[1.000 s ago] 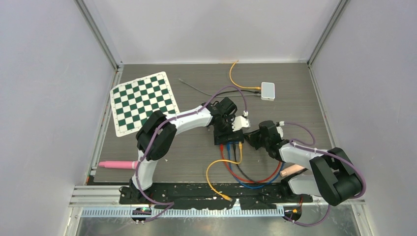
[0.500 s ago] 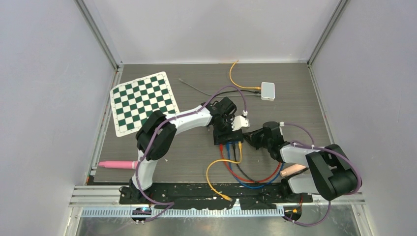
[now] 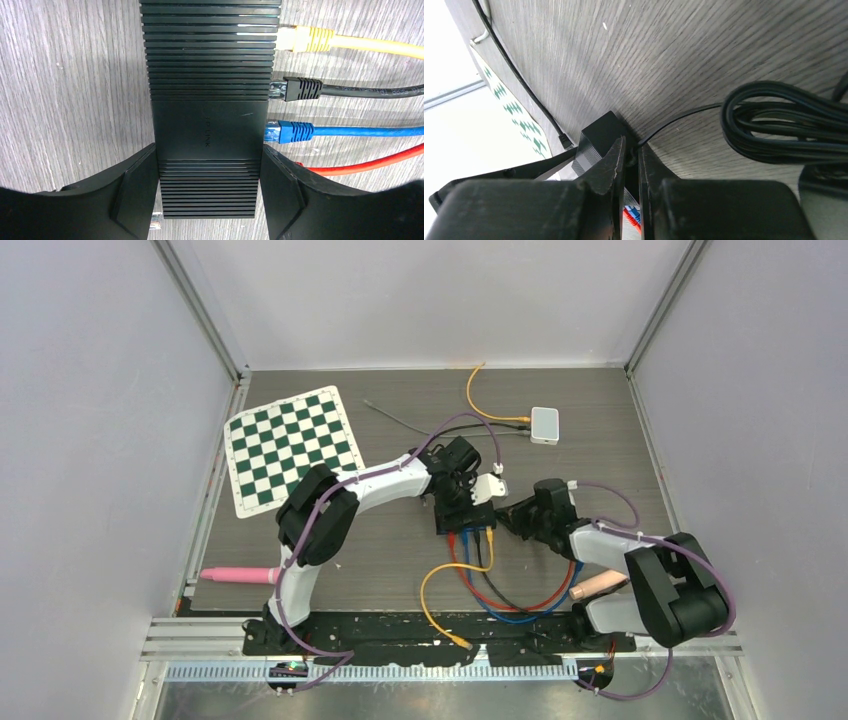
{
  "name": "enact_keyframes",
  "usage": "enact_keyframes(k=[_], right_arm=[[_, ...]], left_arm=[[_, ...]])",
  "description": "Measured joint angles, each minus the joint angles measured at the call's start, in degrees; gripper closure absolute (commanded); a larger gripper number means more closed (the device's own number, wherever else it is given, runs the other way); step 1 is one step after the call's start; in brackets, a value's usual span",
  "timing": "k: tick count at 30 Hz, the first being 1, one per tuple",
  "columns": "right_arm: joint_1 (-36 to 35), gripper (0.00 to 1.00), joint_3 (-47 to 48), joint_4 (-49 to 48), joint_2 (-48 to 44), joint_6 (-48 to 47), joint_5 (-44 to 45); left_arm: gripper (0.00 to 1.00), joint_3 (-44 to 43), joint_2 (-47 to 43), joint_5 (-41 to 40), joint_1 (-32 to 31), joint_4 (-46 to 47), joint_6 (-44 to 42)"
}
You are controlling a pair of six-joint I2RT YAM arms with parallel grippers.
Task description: Pull the plug from the switch port
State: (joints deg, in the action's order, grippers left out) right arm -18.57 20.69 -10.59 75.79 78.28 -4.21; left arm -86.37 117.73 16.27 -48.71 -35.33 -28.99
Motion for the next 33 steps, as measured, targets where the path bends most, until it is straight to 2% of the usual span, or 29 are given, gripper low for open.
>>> enact_keyframes(k=[2, 6, 8, 14, 19, 33], right_arm=[[0.68, 0.95, -0.61, -1.62, 0.11, -0.46, -1.09], [1.79, 0.95, -9.44, -18.47, 2.03, 5.03, -3.34], [2.14, 0.95, -9.81, -20.83, 3.04, 5.14, -4.13], [2.40, 0.95, -5.99, -14.32, 3.26, 2.67, -4.63], [2.08, 0.95, -3.48, -3.56, -2.58, 0.04, -1.33], [3.32, 0.95, -3.34, -1.46, -4.61, -4.02, -3.28]], left_arm=[[0.40, -0.02, 0.00, -0.04, 0.02, 0.20, 0.11], [0.40, 0.00, 0.15, 0.61, -0.11, 0.13, -0.37], [0.40, 0.00, 0.15, 0.46, -0.20, 0.11, -0.17], [0.41, 0.00, 0.15, 0.20, 0.11, 0.02, 0.04], [0.41, -0.07, 0.15, 1.38, 0.02, 0.98, 0.02], [0.43, -0.17, 0.20, 2.62, -0.07, 1.42, 0.07]])
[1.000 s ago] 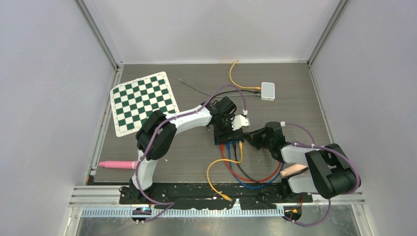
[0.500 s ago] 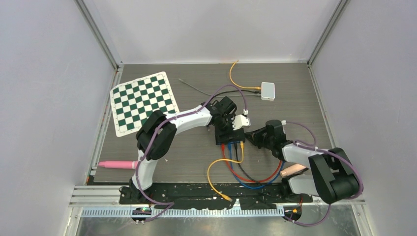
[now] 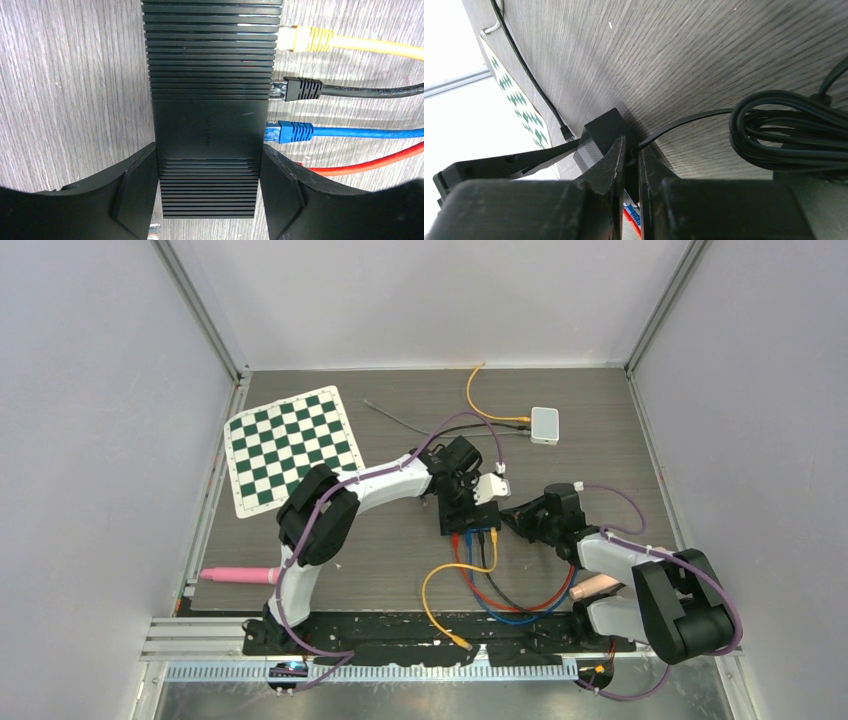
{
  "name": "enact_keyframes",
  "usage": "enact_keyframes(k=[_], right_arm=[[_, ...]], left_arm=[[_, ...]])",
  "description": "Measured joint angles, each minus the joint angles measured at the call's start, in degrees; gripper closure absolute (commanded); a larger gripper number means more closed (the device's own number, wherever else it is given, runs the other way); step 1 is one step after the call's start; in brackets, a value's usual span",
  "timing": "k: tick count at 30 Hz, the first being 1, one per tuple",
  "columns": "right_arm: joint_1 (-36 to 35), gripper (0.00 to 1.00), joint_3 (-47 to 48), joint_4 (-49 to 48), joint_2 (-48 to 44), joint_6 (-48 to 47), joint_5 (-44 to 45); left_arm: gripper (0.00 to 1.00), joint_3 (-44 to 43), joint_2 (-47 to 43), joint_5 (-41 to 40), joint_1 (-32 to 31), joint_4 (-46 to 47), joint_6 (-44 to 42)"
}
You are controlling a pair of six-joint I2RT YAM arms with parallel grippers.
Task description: Pull the plug from the switch port
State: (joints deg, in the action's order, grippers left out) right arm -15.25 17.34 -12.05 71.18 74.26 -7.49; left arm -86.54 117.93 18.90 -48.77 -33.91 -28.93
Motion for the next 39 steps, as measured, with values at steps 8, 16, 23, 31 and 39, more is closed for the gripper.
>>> enact_keyframes(k=[8, 16, 23, 31, 39], right_arm=[[0.11, 0.95, 0.63, 1.99, -0.28, -1.81, 0.26], [0.98, 0.95, 3.93, 6.88, 0.63, -3.58, -0.59], [1.55, 0.95, 5.66, 9.73, 2.01, -2.89, -1.44], [2.89, 0.95, 11.45, 15.10, 4.61, -9.16, -2.84], [5.29, 0.95, 3.34, 2.64, 4.61, -2.27, -6.91]], left_arm=[[0.43, 0.55, -0.02, 0.81, 0.00, 0.92, 0.59], [0.44, 1.77, -0.63, 1.14, 0.04, 2.84, 1.77], [0.44, 2.03, -0.68, 1.25, 0.07, 3.30, 1.84], [0.44, 1.99, -0.68, 2.12, 1.05, 4.17, 3.04], [0.45, 1.99, -0.33, 2.71, 0.96, 4.13, 2.73]])
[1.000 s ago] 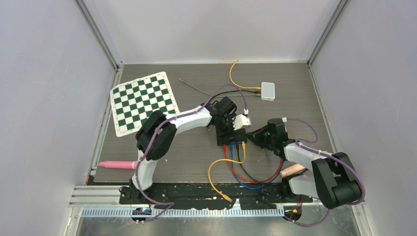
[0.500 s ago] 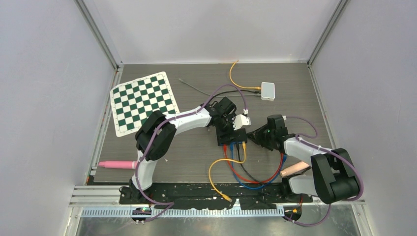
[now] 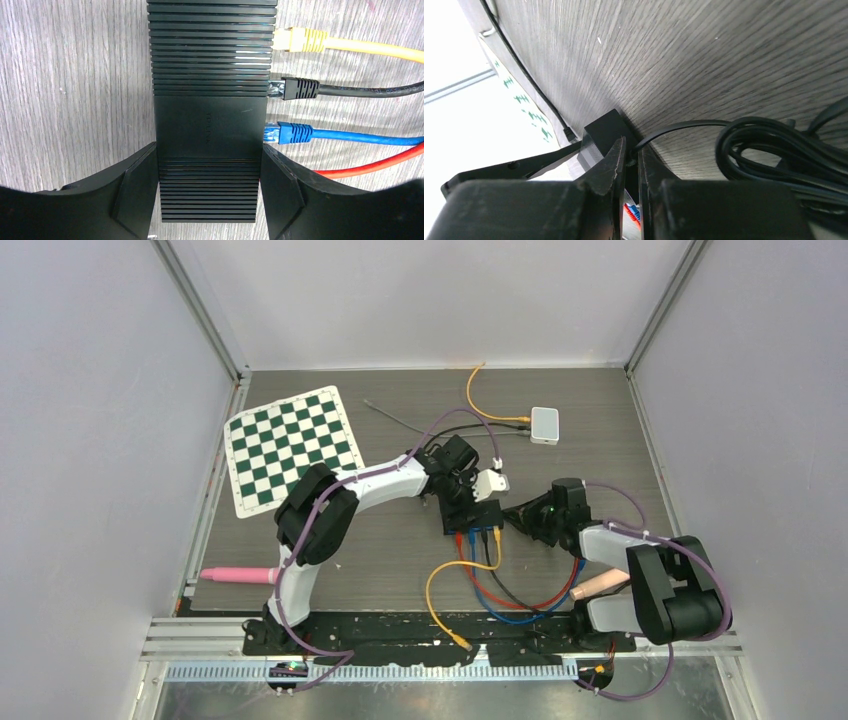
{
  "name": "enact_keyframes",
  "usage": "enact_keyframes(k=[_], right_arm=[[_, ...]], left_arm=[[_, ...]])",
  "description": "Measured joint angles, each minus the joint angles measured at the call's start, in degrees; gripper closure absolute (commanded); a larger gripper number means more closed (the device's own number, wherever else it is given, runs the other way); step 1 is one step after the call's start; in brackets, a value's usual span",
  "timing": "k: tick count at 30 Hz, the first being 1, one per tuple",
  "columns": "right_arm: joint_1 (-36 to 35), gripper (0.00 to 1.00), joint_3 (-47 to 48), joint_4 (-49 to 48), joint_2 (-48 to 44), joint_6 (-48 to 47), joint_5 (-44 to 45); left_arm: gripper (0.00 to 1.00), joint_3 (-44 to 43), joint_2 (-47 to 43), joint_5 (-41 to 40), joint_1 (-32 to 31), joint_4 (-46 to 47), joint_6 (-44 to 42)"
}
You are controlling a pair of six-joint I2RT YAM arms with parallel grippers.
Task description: Pull the plug from the switch port
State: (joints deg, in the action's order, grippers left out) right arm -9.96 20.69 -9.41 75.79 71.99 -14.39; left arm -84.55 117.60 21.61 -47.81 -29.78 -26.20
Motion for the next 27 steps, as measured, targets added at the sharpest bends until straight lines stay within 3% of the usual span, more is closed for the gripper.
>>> enact_keyframes(k=[4, 9, 13, 22, 27], right_arm=[[0.44, 0.95, -2.16, -3.43, -0.28, 1.95, -0.63], [0.37, 0.95, 3.26, 7.43, -2.29, -2.56, 1.88], [1.73, 0.95, 6.12, 10.82, -1.49, -7.93, -0.39], [5.29, 0.95, -0.68, -3.52, 2.62, -3.56, -8.63], [5.25, 0.95, -0.72, -2.19, 0.72, -3.02, -7.19]], left_arm=[[0.45, 0.00, 0.00, 0.00, 0.00, -0.07, -0.13], [0.46, 0.00, 0.00, 0.59, -0.02, 0.87, 0.02], [0.46, 0.00, 0.00, 0.70, 0.00, 1.66, 0.17], [0.47, 0.59, 0.02, 0.68, 0.00, 1.70, -0.11], [0.47, 0.59, 0.00, 0.96, 0.07, 1.90, 0.00]])
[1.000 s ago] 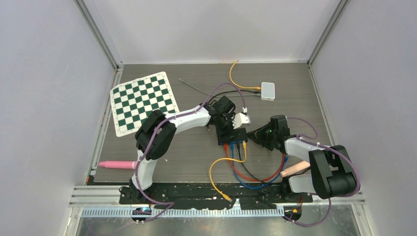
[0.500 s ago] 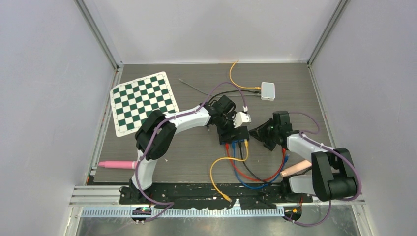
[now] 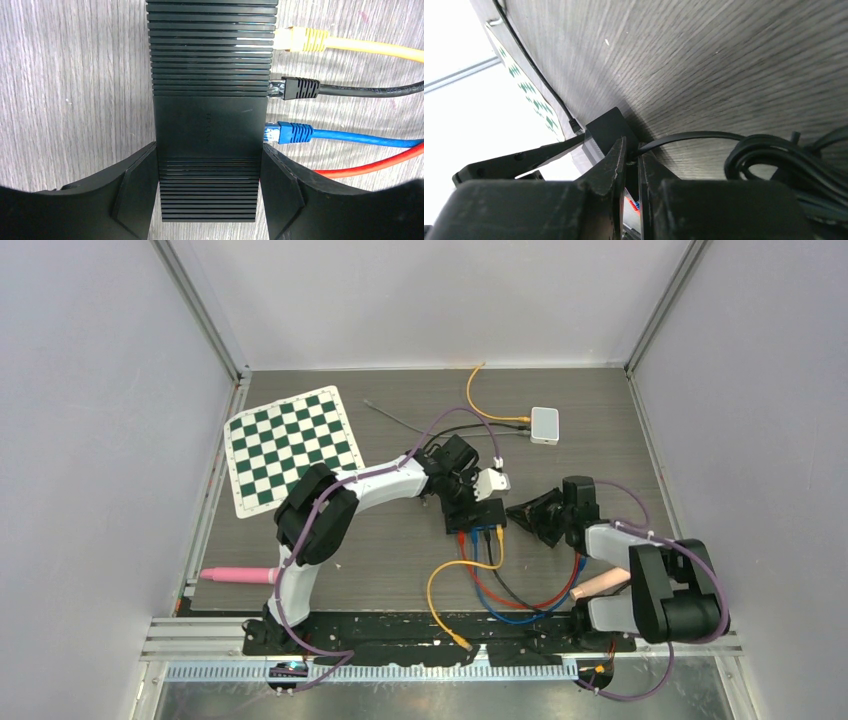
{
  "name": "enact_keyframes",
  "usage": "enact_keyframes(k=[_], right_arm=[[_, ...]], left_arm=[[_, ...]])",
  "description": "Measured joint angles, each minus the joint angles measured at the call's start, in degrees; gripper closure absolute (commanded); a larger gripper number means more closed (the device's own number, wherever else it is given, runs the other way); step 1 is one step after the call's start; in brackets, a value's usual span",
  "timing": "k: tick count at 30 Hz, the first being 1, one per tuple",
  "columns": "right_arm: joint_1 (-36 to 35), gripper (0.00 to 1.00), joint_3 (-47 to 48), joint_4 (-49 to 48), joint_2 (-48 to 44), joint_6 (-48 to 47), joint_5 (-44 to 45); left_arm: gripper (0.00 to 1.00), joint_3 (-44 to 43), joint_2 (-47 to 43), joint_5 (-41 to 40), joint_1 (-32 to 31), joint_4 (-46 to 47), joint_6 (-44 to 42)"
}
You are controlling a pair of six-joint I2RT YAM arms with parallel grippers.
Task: Pull the plug from the switch port
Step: Pull the plug from the switch port, then place the plug at the center of the board.
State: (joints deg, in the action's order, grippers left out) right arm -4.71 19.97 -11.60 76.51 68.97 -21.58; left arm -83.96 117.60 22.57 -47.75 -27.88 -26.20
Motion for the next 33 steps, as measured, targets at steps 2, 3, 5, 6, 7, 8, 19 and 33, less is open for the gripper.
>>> enact_keyframes(k=[2, 3, 5, 6, 7, 8, 19, 33], right_arm=[[0.00, 0.95, -0.11, 1.46, -2.60, 0.20, 1.49], [0.00, 0.95, -0.31, 2.14, -3.93, 0.42, 2.16], [0.00, 0.95, -0.85, 3.04, -6.05, 1.14, 3.17], [0.00, 0.95, -1.11, 3.54, -6.88, 1.51, 3.63], [0.00, 0.95, -1.20, 3.96, -7.43, 1.70, 4.00], [0.07, 0.95, -1.22, 4.35, -8.00, 1.79, 5.25], [1.31, 0.95, -0.04, 8.31, -9.77, 0.04, 11.08], [3.13, 0.71, 16.61, 27.98, -6.88, -22.36, 21.75]], left_arm=[[0.47, 0.00, -0.04, 0.24, 0.00, 0.46, 0.02], [0.47, 0.00, -0.07, 0.48, 0.02, 0.70, 0.02], [0.47, 0.00, -0.09, 0.98, 0.02, 1.18, -0.07], [0.48, 0.00, -0.09, 1.29, 0.02, 1.31, -0.17], [0.48, 0.00, -0.09, 1.36, 0.00, 1.33, -0.20], [0.48, 0.09, -0.09, 0.79, 0.00, 0.72, -0.15], [0.44, 0.46, -0.11, -0.15, 0.63, -1.31, -0.83], [0.21, -0.39, -0.11, -0.35, 0.35, -5.22, 1.36]])
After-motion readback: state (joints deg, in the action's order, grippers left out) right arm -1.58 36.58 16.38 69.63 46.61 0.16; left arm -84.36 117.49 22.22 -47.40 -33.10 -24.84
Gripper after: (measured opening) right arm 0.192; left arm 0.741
